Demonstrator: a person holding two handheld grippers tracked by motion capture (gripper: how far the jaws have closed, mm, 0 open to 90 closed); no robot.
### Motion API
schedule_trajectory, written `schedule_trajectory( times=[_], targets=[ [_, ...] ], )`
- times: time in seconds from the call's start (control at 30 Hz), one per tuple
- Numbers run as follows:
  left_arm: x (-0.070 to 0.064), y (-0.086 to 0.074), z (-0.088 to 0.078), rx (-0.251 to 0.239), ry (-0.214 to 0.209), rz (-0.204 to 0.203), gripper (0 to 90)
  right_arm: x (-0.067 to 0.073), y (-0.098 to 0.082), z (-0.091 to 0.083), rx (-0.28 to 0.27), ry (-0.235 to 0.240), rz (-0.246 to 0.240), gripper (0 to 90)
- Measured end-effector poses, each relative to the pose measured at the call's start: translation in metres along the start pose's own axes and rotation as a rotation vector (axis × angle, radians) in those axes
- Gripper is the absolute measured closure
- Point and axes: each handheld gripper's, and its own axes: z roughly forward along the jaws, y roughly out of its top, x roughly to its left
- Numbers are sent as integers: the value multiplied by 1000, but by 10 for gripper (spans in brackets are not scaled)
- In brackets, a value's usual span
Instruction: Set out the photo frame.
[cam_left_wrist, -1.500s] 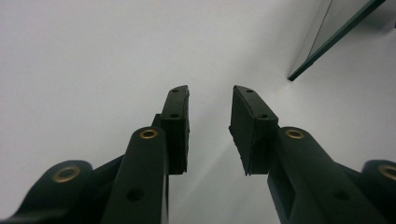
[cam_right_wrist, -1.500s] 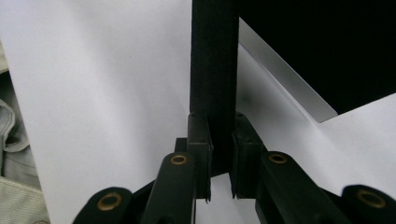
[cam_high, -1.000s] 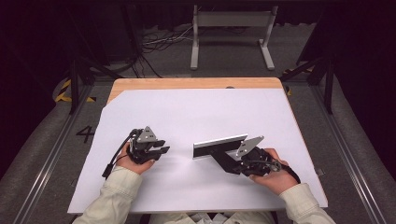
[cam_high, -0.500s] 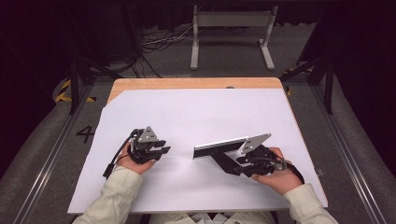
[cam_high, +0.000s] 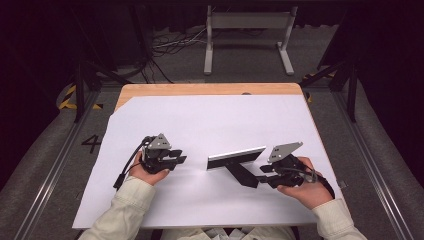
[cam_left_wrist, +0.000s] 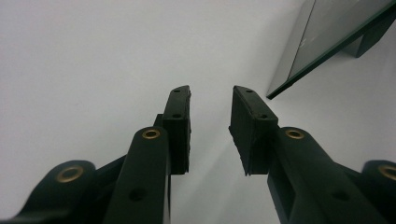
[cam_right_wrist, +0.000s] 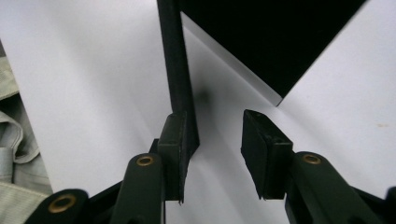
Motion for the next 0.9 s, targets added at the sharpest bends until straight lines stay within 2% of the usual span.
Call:
schedule_trajectory(
  times=[0.23, 0.33, 0.6, 0.73, 0.9],
  targets=[
    [-5, 1, 1, -13, 26, 28, 684, -4, -1, -7, -59, -33, 2, 588],
    [-6, 1, 3, -22, 48, 40, 675, -6, -3, -11, -98, -51, 4, 580],
    [-8, 0, 5, -52, 66, 64, 672, -14, -7, -21, -204, -91, 28, 554],
    [-7, 0, 6, -61, 62, 65, 676, -17, -9, -23, -232, -100, 46, 556],
    [-8, 0, 6, -63, 51, 71, 682, -21, -12, -23, -230, -96, 64, 583]
  ],
)
